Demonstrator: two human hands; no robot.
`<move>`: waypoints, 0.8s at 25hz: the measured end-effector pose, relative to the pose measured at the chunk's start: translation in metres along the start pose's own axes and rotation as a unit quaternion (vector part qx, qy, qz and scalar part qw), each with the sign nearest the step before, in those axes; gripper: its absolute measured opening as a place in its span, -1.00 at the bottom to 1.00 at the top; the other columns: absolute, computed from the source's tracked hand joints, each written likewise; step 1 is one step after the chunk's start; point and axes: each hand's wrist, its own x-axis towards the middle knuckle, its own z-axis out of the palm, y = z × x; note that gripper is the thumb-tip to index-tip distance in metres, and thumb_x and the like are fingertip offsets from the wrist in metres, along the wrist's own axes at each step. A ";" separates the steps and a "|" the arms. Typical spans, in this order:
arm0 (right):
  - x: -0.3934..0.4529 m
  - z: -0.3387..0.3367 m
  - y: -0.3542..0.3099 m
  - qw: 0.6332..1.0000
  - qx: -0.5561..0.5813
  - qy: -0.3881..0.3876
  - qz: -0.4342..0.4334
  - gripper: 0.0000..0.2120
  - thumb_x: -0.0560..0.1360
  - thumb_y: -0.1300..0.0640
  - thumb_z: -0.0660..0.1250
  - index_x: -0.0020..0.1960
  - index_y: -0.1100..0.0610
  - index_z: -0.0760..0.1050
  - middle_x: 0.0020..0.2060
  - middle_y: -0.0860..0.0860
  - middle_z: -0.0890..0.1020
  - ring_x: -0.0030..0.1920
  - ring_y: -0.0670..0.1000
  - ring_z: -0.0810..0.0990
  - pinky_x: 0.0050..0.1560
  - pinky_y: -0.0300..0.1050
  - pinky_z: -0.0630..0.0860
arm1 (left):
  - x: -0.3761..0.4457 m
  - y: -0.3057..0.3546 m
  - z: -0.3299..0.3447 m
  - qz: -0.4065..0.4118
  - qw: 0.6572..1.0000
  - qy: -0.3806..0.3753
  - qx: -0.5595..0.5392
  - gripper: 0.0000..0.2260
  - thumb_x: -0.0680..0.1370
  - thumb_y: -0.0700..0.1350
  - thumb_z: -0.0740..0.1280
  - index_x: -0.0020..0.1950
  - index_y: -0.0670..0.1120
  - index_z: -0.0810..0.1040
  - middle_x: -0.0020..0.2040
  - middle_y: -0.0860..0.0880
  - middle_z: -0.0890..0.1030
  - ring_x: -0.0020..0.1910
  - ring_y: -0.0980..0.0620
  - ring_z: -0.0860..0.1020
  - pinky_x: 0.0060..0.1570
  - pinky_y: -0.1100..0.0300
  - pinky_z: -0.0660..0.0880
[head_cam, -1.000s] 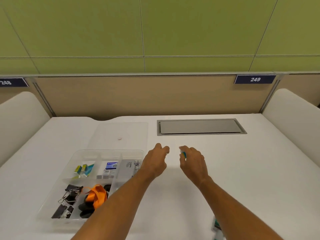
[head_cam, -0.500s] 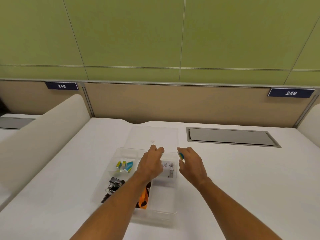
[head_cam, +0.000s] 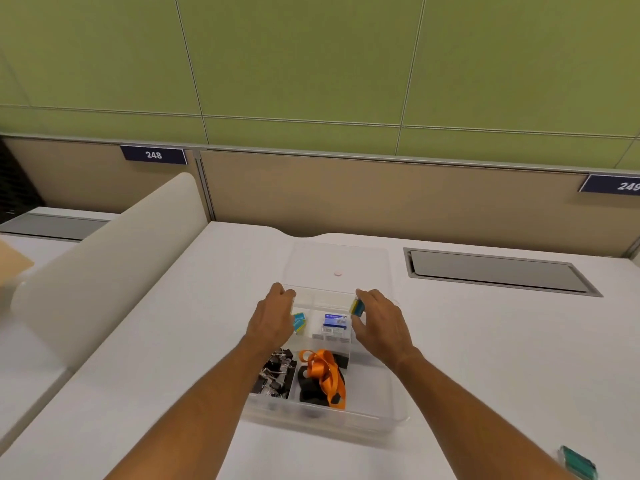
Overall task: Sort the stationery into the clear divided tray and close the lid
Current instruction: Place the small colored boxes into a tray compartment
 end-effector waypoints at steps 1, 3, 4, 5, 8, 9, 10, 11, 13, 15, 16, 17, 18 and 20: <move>0.001 0.004 -0.002 1.000 -0.001 0.001 0.002 -0.50 0.50 0.01 0.37 0.37 0.13 0.36 0.28 0.05 0.51 0.21 0.04 0.53 0.21 -0.17 0.46 | 0.002 -0.007 0.001 0.002 1.000 -0.004 0.000 -0.61 0.55 -0.22 0.33 0.37 -0.15 0.40 0.25 -0.12 0.40 0.11 -0.11 0.54 0.01 0.10 0.55; 0.003 0.011 -0.008 1.000 -0.003 0.000 0.005 -0.52 0.50 0.01 0.36 0.36 0.12 0.37 0.27 0.06 0.53 0.20 0.04 0.53 0.19 -0.16 0.47 | 0.009 -0.017 0.005 0.011 1.000 -0.015 0.007 -0.60 0.54 -0.19 0.34 0.38 -0.13 0.40 0.25 -0.11 0.42 0.12 -0.10 0.53 0.03 0.10 0.52; 0.004 0.014 -0.010 1.000 -0.006 -0.004 0.008 -0.52 0.50 0.02 0.36 0.36 0.12 0.36 0.26 0.06 0.52 0.19 0.04 0.53 0.18 -0.16 0.47 | 0.012 -0.020 0.008 0.017 1.000 -0.022 0.009 -0.59 0.54 -0.19 0.35 0.38 -0.13 0.40 0.24 -0.10 0.43 0.14 -0.09 0.52 0.05 0.10 0.51; 0.005 0.015 -0.012 1.000 -0.009 -0.009 0.012 -0.53 0.50 0.04 0.37 0.36 0.12 0.36 0.27 0.06 0.51 0.19 0.04 0.52 0.16 -0.16 0.49 | 0.015 -0.022 0.010 0.023 0.999 -0.031 0.011 -0.58 0.53 -0.19 0.36 0.38 -0.12 0.40 0.24 -0.10 0.45 0.17 -0.08 0.50 0.08 0.09 0.51; 0.011 0.019 -0.020 0.999 -0.010 -0.024 0.032 -0.47 0.46 0.10 0.42 0.38 0.09 0.35 0.29 0.06 0.43 0.19 0.08 0.53 0.11 -0.14 0.55 | 0.026 -0.029 0.017 0.040 0.997 -0.054 0.040 -0.51 0.51 -0.16 0.38 0.42 -0.05 0.37 0.28 -0.07 0.46 0.25 -0.05 0.44 0.14 0.07 0.47; 0.013 0.020 -0.022 0.999 -0.012 -0.029 0.033 -0.45 0.45 0.11 0.42 0.39 0.09 0.35 0.29 0.06 0.42 0.19 0.09 0.53 0.11 -0.13 0.55 | 0.028 -0.031 0.018 0.047 0.996 -0.054 0.058 -0.50 0.51 -0.13 0.38 0.43 -0.03 0.35 0.30 -0.06 0.46 0.26 -0.05 0.42 0.17 0.06 0.43; 0.016 0.021 -0.025 0.999 -0.016 -0.033 0.030 -0.44 0.46 0.11 0.42 0.41 0.09 0.33 0.29 0.06 0.42 0.19 0.09 0.53 0.13 -0.11 0.55 | 0.030 -0.033 0.019 0.052 0.995 -0.051 0.072 -0.49 0.51 -0.09 0.37 0.44 -0.01 0.33 0.32 -0.05 0.44 0.29 -0.05 0.40 0.20 0.04 0.39; 0.019 0.023 -0.029 0.999 -0.018 -0.036 0.024 -0.44 0.46 0.12 0.41 0.42 0.09 0.32 0.29 0.05 0.43 0.20 0.09 0.52 0.16 -0.10 0.53 | 0.032 -0.035 0.018 0.055 0.994 -0.044 0.079 -0.48 0.52 -0.06 0.36 0.46 0.00 0.31 0.35 -0.04 0.43 0.31 -0.06 0.38 0.23 0.03 0.35; 0.026 0.029 -0.039 0.999 -0.013 -0.037 0.005 -0.48 0.49 0.14 0.37 0.41 0.09 0.32 0.30 0.05 0.46 0.22 0.07 0.50 0.21 -0.09 0.48 | 0.034 -0.042 0.015 0.055 0.995 -0.024 0.077 -0.48 0.53 -0.04 0.33 0.47 0.00 0.29 0.39 -0.05 0.40 0.35 -0.07 0.35 0.27 0.02 0.29; 0.032 0.037 -0.050 0.999 -0.002 -0.051 -0.012 -0.53 0.51 0.17 0.34 0.39 0.09 0.36 0.29 0.05 0.48 0.22 0.06 0.50 0.23 -0.08 0.46 | 0.032 -0.048 0.011 0.048 0.996 -0.005 0.076 -0.49 0.54 -0.04 0.29 0.48 -0.01 0.27 0.43 -0.06 0.36 0.38 -0.08 0.31 0.30 0.01 0.26; 0.035 0.042 -0.055 0.998 0.001 -0.064 -0.018 -0.54 0.50 0.18 0.34 0.38 0.09 0.36 0.28 0.06 0.49 0.22 0.06 0.50 0.23 -0.07 0.47 | 0.030 -0.051 0.008 0.043 0.996 0.002 0.076 -0.49 0.55 -0.04 0.28 0.48 -0.02 0.27 0.44 -0.07 0.33 0.39 -0.08 0.30 0.32 0.01 0.25; 0.038 0.047 -0.060 0.997 0.001 -0.078 -0.023 -0.53 0.50 0.19 0.34 0.38 0.09 0.36 0.27 0.06 0.49 0.22 0.07 0.49 0.23 -0.06 0.47 | 0.028 -0.055 0.007 0.036 0.997 0.008 0.074 -0.50 0.55 -0.04 0.27 0.49 -0.03 0.26 0.46 -0.08 0.31 0.41 -0.08 0.28 0.34 0.01 0.24; 0.041 0.052 -0.064 0.995 0.000 -0.092 -0.029 -0.53 0.49 0.20 0.33 0.39 0.10 0.36 0.27 0.08 0.49 0.22 0.08 0.49 0.23 -0.05 0.47 | 0.027 -0.058 0.005 0.031 0.997 0.012 0.071 -0.50 0.56 -0.04 0.26 0.49 -0.03 0.26 0.47 -0.08 0.29 0.42 -0.08 0.26 0.35 0.00 0.23; 0.045 0.061 -0.072 0.993 -0.005 -0.114 -0.034 -0.51 0.49 0.21 0.33 0.40 0.11 0.35 0.27 0.10 0.48 0.24 0.10 0.47 0.24 -0.04 0.44 | 0.023 -0.064 0.003 0.022 0.997 0.017 0.068 -0.51 0.56 -0.06 0.25 0.48 -0.03 0.26 0.48 -0.09 0.28 0.43 -0.09 0.26 0.36 -0.01 0.22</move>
